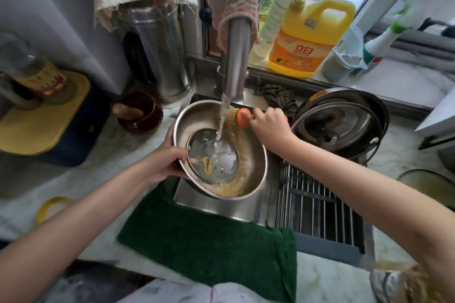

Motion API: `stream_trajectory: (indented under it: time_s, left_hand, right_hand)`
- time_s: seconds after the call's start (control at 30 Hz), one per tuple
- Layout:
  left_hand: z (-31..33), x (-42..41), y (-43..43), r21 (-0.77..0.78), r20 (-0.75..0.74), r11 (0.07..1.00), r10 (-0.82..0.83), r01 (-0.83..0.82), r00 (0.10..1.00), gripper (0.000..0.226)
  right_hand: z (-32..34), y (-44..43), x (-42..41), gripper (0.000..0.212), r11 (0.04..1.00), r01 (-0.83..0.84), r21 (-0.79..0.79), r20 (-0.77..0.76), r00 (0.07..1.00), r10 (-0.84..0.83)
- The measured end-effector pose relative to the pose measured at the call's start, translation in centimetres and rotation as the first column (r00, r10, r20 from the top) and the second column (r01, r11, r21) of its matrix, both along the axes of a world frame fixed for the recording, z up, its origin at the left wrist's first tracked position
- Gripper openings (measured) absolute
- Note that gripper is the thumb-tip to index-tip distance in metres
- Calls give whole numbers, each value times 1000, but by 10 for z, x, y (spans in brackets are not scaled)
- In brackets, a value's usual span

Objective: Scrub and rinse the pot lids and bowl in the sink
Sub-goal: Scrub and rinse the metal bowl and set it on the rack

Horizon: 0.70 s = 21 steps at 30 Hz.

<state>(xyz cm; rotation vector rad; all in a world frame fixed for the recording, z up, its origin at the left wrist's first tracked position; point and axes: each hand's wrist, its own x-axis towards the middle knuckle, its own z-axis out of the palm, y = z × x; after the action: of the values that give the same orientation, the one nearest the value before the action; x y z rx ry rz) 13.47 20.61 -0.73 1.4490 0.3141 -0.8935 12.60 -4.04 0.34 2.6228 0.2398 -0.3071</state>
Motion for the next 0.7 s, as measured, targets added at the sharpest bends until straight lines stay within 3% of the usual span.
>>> stream_trajectory:
  time_s: [0.13,0.27,0.33,0.4,0.47,0.53,0.63,0.7]
  left_hand:
    - [-9,1,-2,-15,34,991,135,-135,990,90]
    - [-13,-6,-12,-5,122,992,130,-130,984,98]
    - [-14,-10,-14,12,146,994,110,-113,983,101]
    - [-18,-15,-14,15,161,994,104,-108,981,102]
    - [-19,-19,-12,-8,162,990,140,-141,977,101]
    - [-18,-20,-10,-45,164,987,162,-157,973,98]
    - [-12,-23,-7,-57,201,994,102,-93,974,96]
    - [-9,-25,-5,-45,210,996,78,-70,975,97]
  right_hand:
    - [-1,15,-18,34,981,185,54,-173,970,-173]
    - [15,32,-41,30,959,227,171,-493,862,-117]
    - [25,37,-41,32,886,330,325,-640,767,-51]
    - [27,35,-38,30,753,489,440,-739,674,-7]
    - [25,27,-37,26,780,468,415,-736,677,-14]
    - [18,19,-35,29,856,433,283,-655,739,-157]
    - [5,10,-28,32,860,478,179,-362,845,-394]
    - [-2,7,-29,34,895,408,180,-192,907,-375]
